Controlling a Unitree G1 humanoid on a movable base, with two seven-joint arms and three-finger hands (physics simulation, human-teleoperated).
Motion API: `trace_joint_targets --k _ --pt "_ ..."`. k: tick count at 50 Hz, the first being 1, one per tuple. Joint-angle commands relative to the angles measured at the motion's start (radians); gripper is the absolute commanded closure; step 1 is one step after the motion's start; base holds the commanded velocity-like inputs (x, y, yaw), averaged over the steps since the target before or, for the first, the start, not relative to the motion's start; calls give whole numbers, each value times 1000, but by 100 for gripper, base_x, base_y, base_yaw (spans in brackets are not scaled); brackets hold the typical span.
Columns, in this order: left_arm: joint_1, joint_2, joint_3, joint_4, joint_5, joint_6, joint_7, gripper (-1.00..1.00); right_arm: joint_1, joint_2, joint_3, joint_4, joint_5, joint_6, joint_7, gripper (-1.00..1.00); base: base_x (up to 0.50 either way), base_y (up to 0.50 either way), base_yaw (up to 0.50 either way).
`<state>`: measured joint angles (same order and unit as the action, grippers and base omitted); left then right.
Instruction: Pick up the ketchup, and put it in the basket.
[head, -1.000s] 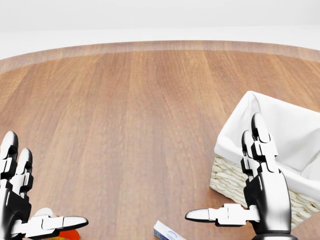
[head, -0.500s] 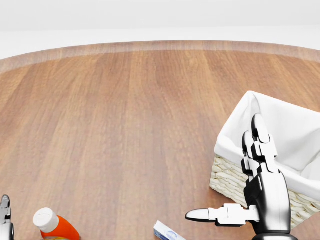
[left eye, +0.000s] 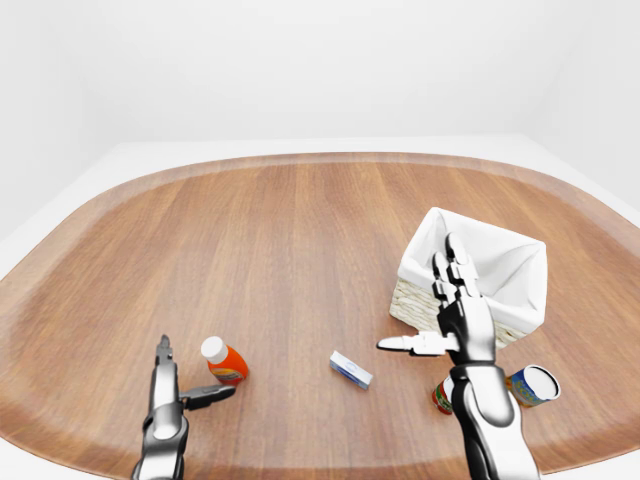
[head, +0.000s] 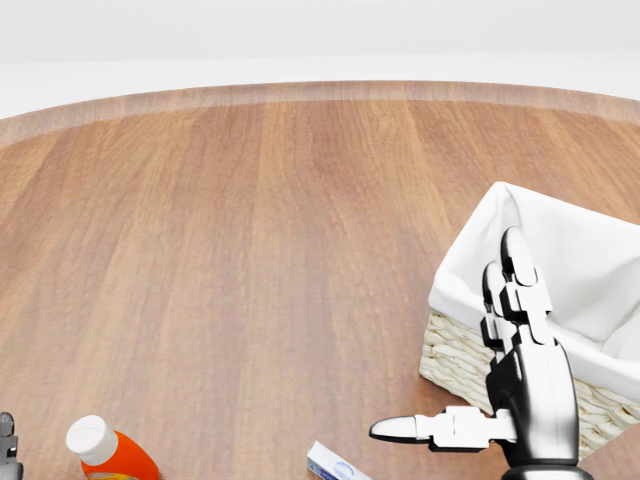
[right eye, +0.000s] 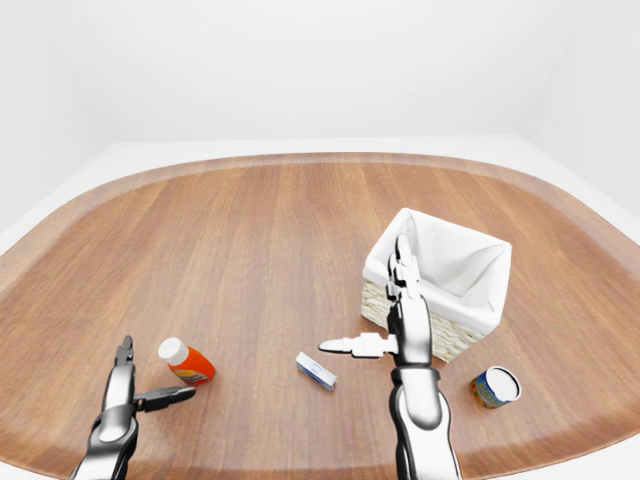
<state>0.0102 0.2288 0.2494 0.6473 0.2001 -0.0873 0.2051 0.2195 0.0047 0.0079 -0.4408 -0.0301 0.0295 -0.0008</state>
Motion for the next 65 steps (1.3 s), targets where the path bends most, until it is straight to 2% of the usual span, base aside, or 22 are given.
trace_joint_targets --k 1,23,49,50,51,65 --pt "5 -3 -3 -10 2 0 0 -100 -6 -1 -1 11 0 -3 -1 -100 0 0 0" --pt "46 -61 -11 -254 34 0 -56 -100 -14 -1 -4 32 -1 -12 -2 -100 0 0 0" --pt "8 -88 -60 -235 16 0 -73 -100 -5 0 4 13 -3 -6 -3 -100 0 0 0" --pt "7 -89 -60 -237 8 0 -78 -60 -5 -1 5 12 -3 -5 -3 -100 0 0 0" --pt "6 -92 -59 -238 -9 0 -88 91 -4 -1 4 11 -2 -5 -3 -100 0 0 0" --pt "1 -91 -65 -212 -6 0 -78 91 -5 0 4 18 -4 -10 -3 -100 0 0 0"
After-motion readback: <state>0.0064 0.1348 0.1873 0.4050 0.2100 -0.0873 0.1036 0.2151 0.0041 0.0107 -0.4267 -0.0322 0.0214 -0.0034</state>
